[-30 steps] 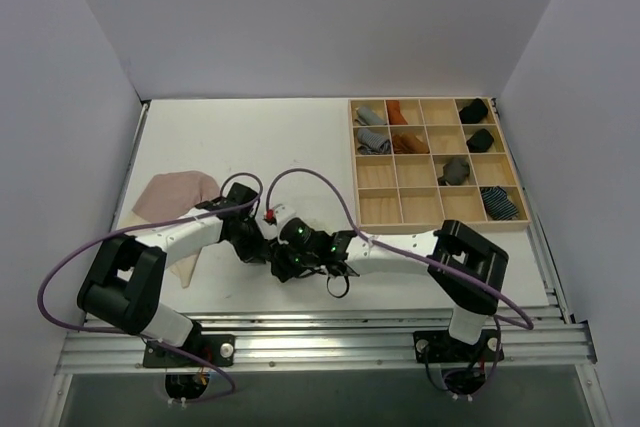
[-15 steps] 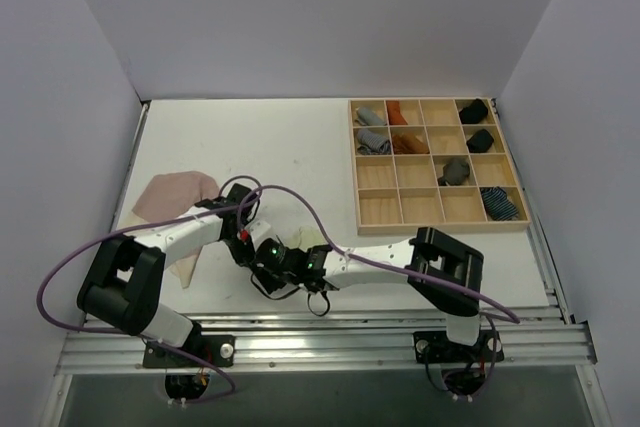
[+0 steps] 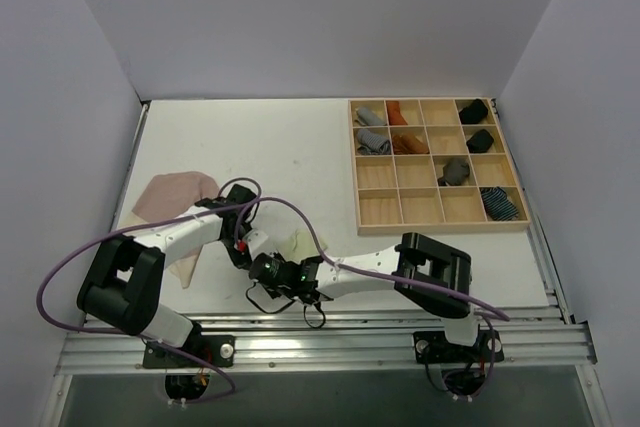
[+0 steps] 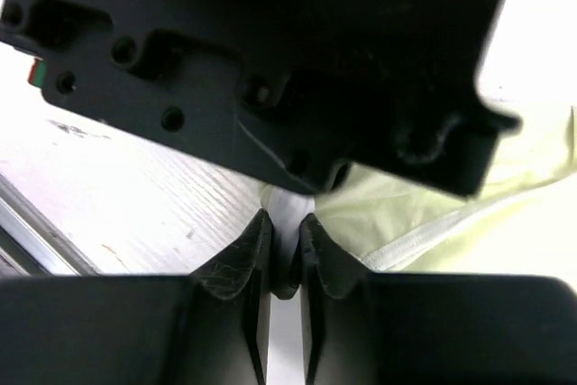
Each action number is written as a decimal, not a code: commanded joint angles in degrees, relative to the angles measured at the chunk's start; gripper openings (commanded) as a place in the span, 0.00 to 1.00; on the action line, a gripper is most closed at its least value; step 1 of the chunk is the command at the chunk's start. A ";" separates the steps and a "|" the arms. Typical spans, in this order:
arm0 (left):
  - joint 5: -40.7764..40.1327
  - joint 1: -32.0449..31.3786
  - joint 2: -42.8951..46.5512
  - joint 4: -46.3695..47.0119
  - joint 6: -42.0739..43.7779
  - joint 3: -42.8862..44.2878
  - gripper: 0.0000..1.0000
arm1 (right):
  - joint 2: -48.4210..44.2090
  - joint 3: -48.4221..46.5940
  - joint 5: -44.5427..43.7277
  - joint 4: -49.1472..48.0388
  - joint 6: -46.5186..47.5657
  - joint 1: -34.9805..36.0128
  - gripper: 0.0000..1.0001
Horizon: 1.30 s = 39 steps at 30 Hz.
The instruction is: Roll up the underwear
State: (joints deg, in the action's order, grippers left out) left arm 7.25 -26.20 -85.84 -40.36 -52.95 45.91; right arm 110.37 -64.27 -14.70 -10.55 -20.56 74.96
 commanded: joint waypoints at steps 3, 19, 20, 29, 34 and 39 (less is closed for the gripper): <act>-1.53 1.32 2.52 -7.01 -0.49 2.52 0.02 | -1.72 6.60 -0.62 -3.06 -7.91 0.01 0.04; 2.33 5.89 15.70 -2.82 2.59 0.33 0.47 | -2.00 26.03 16.71 -30.91 -22.07 -5.69 0.03; 3.20 5.81 17.10 -1.40 3.02 -1.51 0.47 | -1.91 26.47 17.33 -31.72 -22.51 -5.87 0.03; 9.72 5.54 24.66 8.89 5.14 -11.54 0.47 | -0.07 31.57 19.97 -41.48 -26.90 -8.34 0.03; 8.23 5.28 23.45 9.60 4.96 -12.08 0.49 | 0.99 31.75 20.41 -43.50 -27.78 -8.43 0.03; 5.50 5.28 19.49 9.77 4.87 -11.19 0.51 | 1.69 31.14 20.67 -43.86 -27.87 -8.43 0.03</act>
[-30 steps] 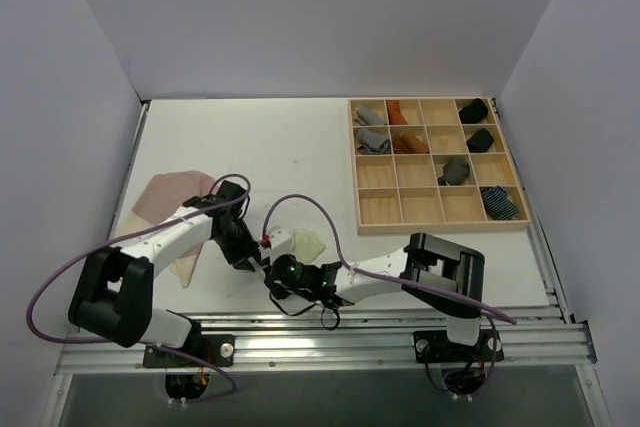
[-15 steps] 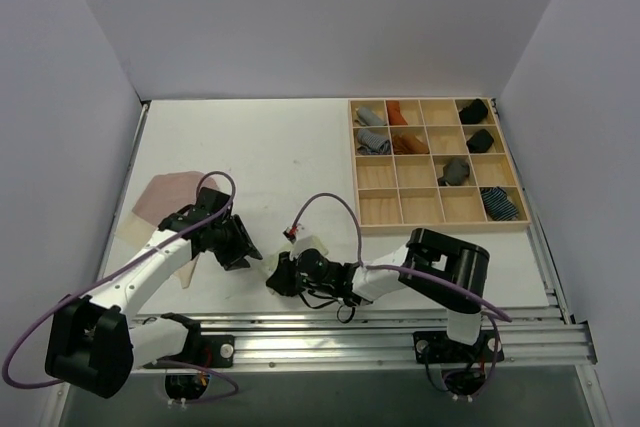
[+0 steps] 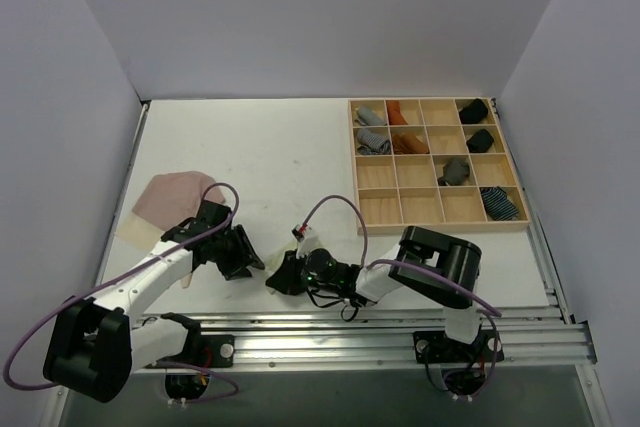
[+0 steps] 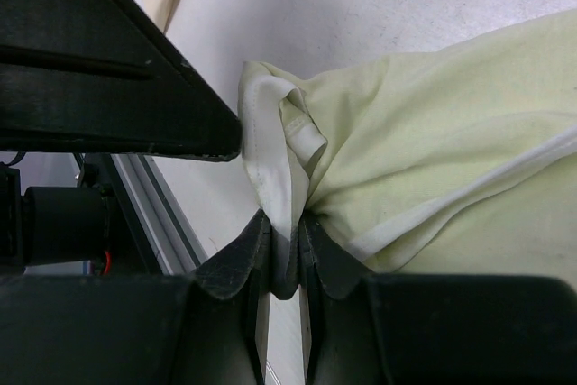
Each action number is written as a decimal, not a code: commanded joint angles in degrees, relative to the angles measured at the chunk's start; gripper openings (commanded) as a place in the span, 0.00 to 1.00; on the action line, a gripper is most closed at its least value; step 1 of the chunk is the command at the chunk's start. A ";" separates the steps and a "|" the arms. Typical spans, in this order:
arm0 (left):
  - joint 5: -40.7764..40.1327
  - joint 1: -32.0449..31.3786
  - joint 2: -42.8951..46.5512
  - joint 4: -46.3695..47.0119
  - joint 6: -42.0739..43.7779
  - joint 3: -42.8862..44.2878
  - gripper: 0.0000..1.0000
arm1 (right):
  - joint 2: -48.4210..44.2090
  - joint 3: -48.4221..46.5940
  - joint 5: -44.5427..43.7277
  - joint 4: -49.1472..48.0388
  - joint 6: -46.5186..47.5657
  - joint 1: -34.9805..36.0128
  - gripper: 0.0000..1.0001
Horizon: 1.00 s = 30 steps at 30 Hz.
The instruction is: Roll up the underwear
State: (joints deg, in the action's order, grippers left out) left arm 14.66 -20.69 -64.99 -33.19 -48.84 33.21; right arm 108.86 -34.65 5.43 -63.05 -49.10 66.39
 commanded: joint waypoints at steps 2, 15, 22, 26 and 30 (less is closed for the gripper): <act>-2.52 -0.32 -2.67 3.83 0.85 1.68 0.51 | 3.29 1.52 0.55 8.56 0.59 -0.03 0.03; -3.40 -0.93 -14.19 8.14 0.32 4.66 0.47 | 4.08 0.03 1.60 11.10 2.52 -0.30 0.03; -4.28 -1.28 -17.97 3.66 1.38 6.77 0.03 | -0.22 -4.01 -0.77 25.23 5.41 -0.56 0.22; -6.04 -1.90 -17.89 1.38 0.76 7.22 0.02 | -7.23 -8.32 -6.29 37.01 8.58 -0.12 0.36; -9.63 -2.69 -17.72 -3.36 0.24 9.32 0.02 | -11.47 -12.71 -12.88 47.46 10.95 1.37 0.40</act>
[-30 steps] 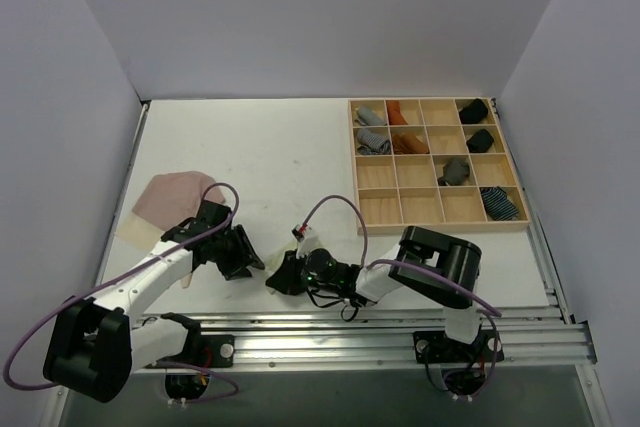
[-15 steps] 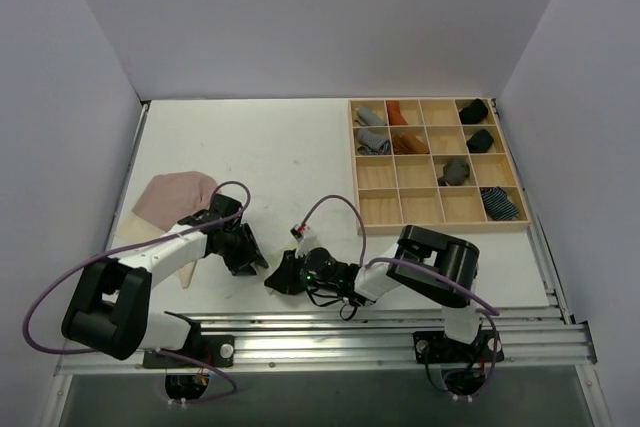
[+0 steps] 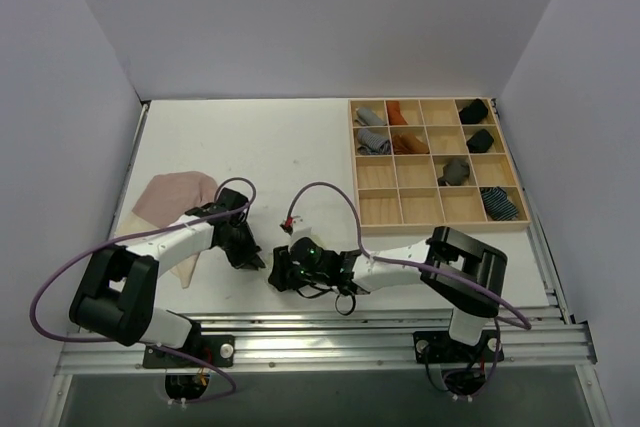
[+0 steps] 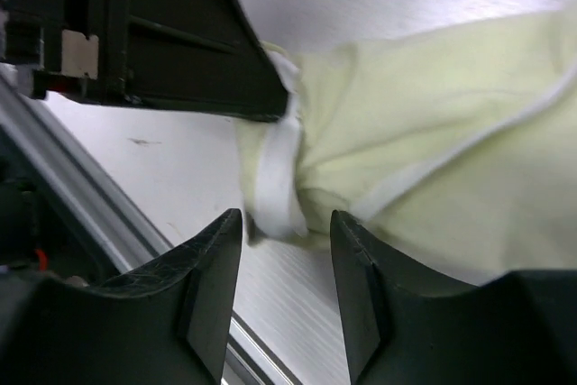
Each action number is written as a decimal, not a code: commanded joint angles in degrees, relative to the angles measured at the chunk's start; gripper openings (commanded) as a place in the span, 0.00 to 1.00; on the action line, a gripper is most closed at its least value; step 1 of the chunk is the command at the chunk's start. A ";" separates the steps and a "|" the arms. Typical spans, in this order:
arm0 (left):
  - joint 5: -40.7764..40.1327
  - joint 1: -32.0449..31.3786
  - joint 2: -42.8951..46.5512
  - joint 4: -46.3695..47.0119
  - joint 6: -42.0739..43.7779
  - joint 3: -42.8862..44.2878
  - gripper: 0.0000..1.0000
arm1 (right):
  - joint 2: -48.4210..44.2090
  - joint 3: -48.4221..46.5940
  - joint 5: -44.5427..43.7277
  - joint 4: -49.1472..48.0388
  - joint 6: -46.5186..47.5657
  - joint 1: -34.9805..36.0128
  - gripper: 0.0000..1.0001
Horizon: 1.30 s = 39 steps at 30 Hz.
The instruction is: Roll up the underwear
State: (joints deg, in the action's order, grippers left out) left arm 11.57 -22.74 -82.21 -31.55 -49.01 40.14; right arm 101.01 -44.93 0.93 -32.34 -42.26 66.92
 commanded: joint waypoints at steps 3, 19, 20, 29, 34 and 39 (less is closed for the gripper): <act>-8.32 -1.16 -0.14 -7.11 0.32 3.89 0.02 | -4.25 -6.21 -11.46 21.15 6.57 2.08 0.41; -9.73 -3.80 -2.33 -10.19 -2.40 5.47 0.02 | 4.01 -19.31 -11.47 20.47 16.42 5.68 0.40; -9.73 -3.89 -2.51 -10.37 -2.58 5.65 0.02 | 5.50 -19.76 -11.30 20.47 16.68 5.77 0.40; -9.99 -4.24 -3.48 -11.25 -3.72 5.83 0.02 | 10.52 -21.87 -15.60 19.85 18.70 9.28 0.36; -9.90 -4.24 -4.79 -11.69 -3.63 6.53 0.02 | 12.36 -24.06 -22.53 24.68 18.79 12.09 0.36; -9.90 -4.33 -5.41 -11.60 -3.54 6.71 0.02 | 14.47 -27.75 -28.69 30.48 18.36 14.38 0.36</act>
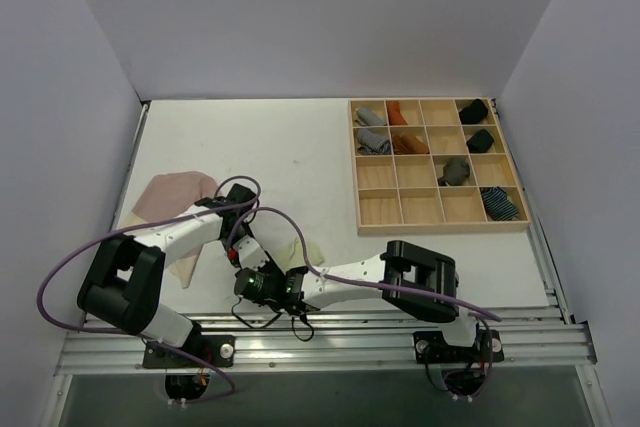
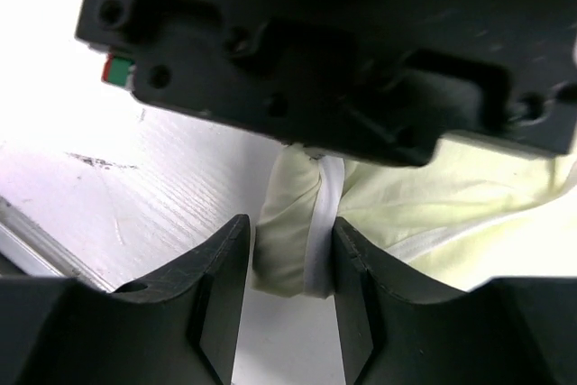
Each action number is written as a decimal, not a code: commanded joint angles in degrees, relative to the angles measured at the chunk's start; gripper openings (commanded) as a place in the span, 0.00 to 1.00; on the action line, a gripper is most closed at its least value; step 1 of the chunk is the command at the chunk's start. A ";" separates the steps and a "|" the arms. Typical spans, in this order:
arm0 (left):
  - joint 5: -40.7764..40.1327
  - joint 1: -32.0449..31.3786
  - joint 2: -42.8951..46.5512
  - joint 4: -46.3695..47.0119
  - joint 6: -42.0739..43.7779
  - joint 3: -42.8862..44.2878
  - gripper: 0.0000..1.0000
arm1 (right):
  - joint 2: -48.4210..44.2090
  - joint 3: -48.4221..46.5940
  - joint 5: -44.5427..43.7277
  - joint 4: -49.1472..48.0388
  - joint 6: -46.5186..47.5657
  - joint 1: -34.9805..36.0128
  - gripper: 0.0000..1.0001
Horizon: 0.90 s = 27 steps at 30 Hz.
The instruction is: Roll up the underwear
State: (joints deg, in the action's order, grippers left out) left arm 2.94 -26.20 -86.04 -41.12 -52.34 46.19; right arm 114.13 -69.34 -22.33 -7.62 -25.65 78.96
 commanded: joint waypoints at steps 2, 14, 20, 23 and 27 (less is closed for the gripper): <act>-1.27 -0.87 -1.76 -2.12 -0.14 0.65 0.02 | 2.41 -4.66 -7.63 7.34 1.83 2.60 0.37; -1.09 -0.87 -1.85 -2.47 0.04 0.83 0.02 | 4.70 -9.67 -11.42 12.10 4.55 3.92 0.38; -1.01 -0.87 -2.20 -2.91 0.04 0.91 0.02 | 5.14 -9.50 -11.86 11.57 3.68 4.54 0.26; -0.13 -0.87 -2.03 -3.70 -0.48 1.09 0.02 | 4.62 -6.62 -10.11 10.35 1.31 4.19 0.08; 0.84 -0.52 -0.10 -5.02 -1.36 2.41 0.04 | 1.63 4.07 -1.51 2.45 -8.59 0.95 0.00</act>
State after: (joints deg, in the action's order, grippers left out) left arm 3.14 -26.20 -86.83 -42.54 -52.53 47.20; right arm 117.47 -73.38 -31.77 -2.61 -26.30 82.13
